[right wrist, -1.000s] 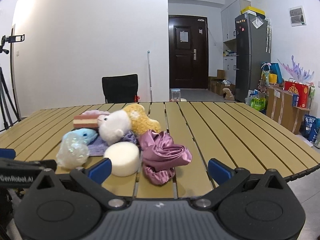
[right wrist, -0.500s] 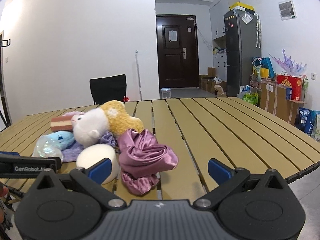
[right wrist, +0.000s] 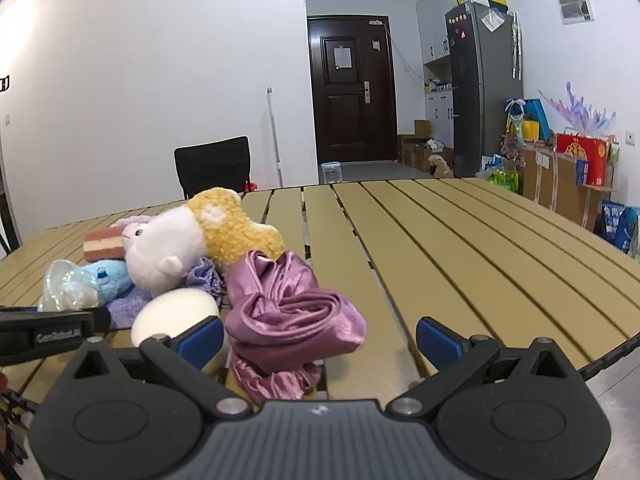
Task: Collect trash
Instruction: 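Grasp the clear plastic bag with left tool while right tool grasps pink satin scrunchie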
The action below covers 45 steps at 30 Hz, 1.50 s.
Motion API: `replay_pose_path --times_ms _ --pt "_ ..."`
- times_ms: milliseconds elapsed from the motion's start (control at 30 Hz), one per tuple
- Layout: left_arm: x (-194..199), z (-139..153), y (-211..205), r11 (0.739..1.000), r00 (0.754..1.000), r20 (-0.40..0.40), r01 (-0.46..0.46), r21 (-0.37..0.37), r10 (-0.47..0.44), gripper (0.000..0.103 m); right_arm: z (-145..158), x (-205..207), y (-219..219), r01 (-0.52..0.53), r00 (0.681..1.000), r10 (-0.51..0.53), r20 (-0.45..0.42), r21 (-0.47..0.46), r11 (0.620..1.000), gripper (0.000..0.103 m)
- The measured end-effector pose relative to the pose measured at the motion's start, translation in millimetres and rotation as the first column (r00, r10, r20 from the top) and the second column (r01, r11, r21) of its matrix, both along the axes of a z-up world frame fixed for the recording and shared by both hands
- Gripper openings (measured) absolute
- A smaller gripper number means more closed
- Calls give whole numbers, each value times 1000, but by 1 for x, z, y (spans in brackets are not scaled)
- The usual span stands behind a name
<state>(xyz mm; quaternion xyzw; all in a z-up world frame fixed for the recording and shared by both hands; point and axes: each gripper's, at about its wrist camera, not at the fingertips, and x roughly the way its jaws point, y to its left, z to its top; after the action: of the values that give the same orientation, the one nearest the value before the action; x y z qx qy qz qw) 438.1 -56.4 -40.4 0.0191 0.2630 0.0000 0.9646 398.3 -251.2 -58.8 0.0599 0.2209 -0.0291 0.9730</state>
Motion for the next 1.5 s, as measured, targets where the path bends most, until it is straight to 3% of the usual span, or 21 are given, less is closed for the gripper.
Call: replay_pose_path --times_ms 167,467,800,1267,1500 --pt "-4 5 7 1000 999 31 -13 1 13 44 -4 13 7 21 1000 -21 -1 -18 1000 101" --pt "-9 9 20 1000 999 49 -23 8 23 44 -10 28 17 17 1000 -17 -3 -43 999 82" --pt "-11 8 21 1000 999 51 -19 21 18 45 -8 29 14 -85 996 86 -12 45 995 40" --pt "-23 14 28 1000 997 78 -15 17 13 45 3 8 4 -88 995 83 54 95 992 34" --pt "-44 23 27 1000 993 116 -5 18 3 45 20 -20 6 -114 989 107 104 67 991 34"
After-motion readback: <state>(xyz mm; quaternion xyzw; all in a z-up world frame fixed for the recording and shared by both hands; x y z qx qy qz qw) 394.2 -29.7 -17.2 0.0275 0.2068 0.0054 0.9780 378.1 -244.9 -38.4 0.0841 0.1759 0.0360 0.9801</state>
